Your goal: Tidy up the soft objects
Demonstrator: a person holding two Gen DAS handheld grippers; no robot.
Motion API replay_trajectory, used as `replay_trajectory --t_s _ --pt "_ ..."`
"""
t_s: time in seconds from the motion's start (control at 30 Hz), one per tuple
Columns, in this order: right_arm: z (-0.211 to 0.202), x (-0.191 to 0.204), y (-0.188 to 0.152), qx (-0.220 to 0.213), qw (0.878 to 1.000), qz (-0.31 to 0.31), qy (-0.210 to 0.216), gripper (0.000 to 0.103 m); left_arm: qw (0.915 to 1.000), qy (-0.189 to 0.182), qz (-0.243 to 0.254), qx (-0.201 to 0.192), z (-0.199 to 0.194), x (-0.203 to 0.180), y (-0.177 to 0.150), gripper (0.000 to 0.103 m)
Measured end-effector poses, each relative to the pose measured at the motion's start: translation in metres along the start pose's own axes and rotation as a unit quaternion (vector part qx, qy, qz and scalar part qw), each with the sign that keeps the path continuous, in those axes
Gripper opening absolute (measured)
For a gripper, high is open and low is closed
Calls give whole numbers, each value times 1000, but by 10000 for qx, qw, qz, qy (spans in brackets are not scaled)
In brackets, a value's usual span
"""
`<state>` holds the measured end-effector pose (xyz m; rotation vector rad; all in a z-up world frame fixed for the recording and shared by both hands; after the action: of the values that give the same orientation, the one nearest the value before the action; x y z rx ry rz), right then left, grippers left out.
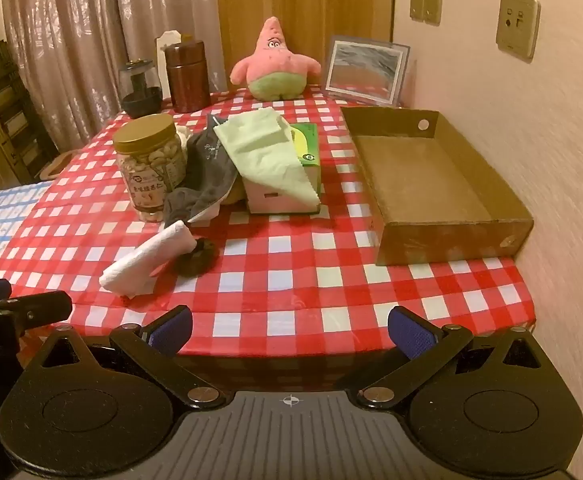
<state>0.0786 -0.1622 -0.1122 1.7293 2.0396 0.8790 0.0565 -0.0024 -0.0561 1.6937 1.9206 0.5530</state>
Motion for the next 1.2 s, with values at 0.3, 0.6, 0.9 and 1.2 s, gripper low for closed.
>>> replay_trajectory --t_s 0.3,0.6,0.9,1.2 --pt "0 1 1 -27 10000 0 -31 103 9999 -117 -104 35 -1 1 -1 101" --pt "-1 0 1 -30 10000 14 -34 103 9999 -139 -54 73 2 -1 -2 100" --pt "-2 1 2 -43 10000 16 -24 103 9999 -117 -47 66 3 0 -3 100" --pt "-2 0 3 -44 10000 14 -29 103 9999 -129 -53 81 4 0 -3 100"
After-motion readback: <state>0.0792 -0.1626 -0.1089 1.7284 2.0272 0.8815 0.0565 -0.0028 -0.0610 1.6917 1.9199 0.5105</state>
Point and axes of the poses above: each gripper's, at about its wrist camera, not at the fingertips, and z roughly the way its jaws point, x to its left, y to its top, the point moved 8 cm from there along z, roughly the way its jaws point, and after that the axes turned 7 degrees about x, right-handed, at the moved point
